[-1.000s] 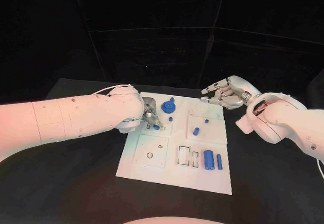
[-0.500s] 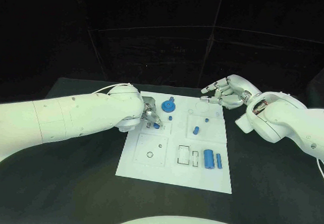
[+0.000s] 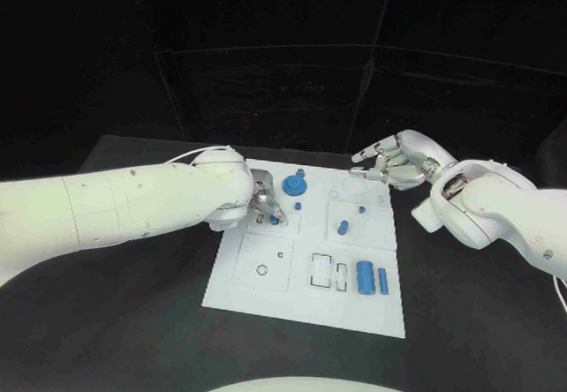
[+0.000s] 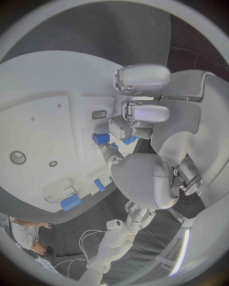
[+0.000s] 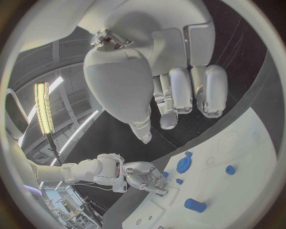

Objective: Assemble the parts on the task board

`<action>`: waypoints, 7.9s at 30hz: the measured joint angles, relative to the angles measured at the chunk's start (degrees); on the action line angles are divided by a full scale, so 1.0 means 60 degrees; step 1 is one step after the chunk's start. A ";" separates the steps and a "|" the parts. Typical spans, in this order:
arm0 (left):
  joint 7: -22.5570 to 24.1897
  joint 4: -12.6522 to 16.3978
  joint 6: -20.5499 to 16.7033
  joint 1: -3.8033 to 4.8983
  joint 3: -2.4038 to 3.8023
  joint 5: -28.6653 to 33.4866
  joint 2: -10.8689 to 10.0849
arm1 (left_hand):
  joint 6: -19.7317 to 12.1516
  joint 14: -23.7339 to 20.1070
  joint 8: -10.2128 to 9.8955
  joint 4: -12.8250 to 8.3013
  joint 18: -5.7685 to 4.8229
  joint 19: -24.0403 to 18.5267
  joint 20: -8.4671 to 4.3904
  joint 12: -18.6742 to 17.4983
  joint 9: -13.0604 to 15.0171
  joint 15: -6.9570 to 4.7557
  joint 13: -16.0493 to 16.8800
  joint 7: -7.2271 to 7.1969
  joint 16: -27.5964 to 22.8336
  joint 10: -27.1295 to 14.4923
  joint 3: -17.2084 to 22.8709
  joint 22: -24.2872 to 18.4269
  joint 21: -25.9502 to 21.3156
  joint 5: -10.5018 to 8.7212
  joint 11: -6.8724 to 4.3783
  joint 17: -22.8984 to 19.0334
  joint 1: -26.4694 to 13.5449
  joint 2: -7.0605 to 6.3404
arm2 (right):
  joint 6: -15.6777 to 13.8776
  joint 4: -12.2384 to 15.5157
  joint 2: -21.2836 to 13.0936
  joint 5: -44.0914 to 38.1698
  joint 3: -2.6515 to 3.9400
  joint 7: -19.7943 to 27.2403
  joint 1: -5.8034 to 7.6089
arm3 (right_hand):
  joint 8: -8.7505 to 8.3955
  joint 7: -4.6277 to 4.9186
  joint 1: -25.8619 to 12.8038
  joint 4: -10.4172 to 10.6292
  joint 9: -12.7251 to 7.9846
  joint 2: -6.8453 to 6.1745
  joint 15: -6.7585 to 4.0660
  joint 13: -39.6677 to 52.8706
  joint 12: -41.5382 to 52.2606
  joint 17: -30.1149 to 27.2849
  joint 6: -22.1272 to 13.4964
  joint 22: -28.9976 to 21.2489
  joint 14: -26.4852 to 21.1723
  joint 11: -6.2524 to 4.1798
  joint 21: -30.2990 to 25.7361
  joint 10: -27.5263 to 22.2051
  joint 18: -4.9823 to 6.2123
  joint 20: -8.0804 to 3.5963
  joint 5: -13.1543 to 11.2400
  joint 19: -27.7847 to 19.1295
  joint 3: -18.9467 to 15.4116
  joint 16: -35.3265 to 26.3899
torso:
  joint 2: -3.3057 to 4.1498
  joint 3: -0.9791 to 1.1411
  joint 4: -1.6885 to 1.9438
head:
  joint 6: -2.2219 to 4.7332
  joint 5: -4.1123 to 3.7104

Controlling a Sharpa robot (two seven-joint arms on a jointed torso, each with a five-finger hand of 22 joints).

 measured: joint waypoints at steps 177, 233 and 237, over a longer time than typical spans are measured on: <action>0.1010 0.0742 -0.0109 -0.0162 0.0468 -0.0281 -0.1385 | -0.0114 0.0019 -0.0788 -0.0316 0.0000 0.0002 0.0099 -0.0969 -0.0951 0.0120 -0.1258 0.0190 0.0000 -0.0140 -0.0782 0.0001 -0.0362 -0.0258 0.0106 0.0000 0.2851 0.0856 | 0.0004 -0.0434 0.0214 -0.0004 -0.0002 0.0058 -0.0004 | 0.0000 0.0000 -0.0163 0.0089 -0.0004 0.0011 0.0000 -0.0251 -0.0223 -0.0216 0.0000 -0.0200 0.0000 0.0000 -0.0138 -0.0069 0.0150 -0.0003 0.0034 -0.0135 -0.0243 -0.0206 | 0.0056 -0.0027 -0.0011 | -0.0031 0.0240; 0.0941 0.0332 0.0133 -0.0121 0.0451 -0.0174 -0.1024 | 0.0412 -0.0016 -0.0599 -0.0643 0.0000 0.0001 0.0032 -0.0885 -0.0939 0.0016 -0.1131 0.0001 0.0000 0.0018 -0.0169 0.0000 -0.0324 -0.0218 0.0018 0.0000 0.1492 0.0291 | 0.0010 -0.0426 0.0214 -0.0004 -0.0003 0.0064 -0.0005 | 0.0000 0.0000 -0.0163 0.0098 -0.0004 0.0011 0.0000 -0.0274 -0.0222 -0.0250 0.0000 -0.0232 0.0000 0.0000 -0.0179 -0.0069 0.0150 -0.0002 0.0034 -0.0135 -0.0307 -0.0242 | 0.0057 -0.0028 -0.0007 | -0.0092 0.0191; 0.0941 0.0330 0.0148 -0.0121 0.0452 -0.0170 -0.1035 | 0.0414 -0.0016 -0.0601 -0.0643 0.0000 0.0001 0.0032 -0.0885 -0.0946 0.0016 -0.1111 -0.0001 0.0000 0.0051 -0.0169 0.0000 -0.0276 -0.0218 -0.0015 0.0000 0.1492 0.0291 | 0.0010 -0.0426 0.0214 -0.0004 -0.0003 0.0064 -0.0005 | 0.0000 0.0000 -0.0163 0.0099 -0.0004 0.0011 0.0000 -0.0274 -0.0223 -0.0250 0.0000 -0.0232 0.0000 0.0000 -0.0179 -0.0069 0.0151 -0.0003 0.0034 -0.0135 -0.0307 -0.0242 | 0.0051 -0.0030 -0.0003 | -0.0099 0.0190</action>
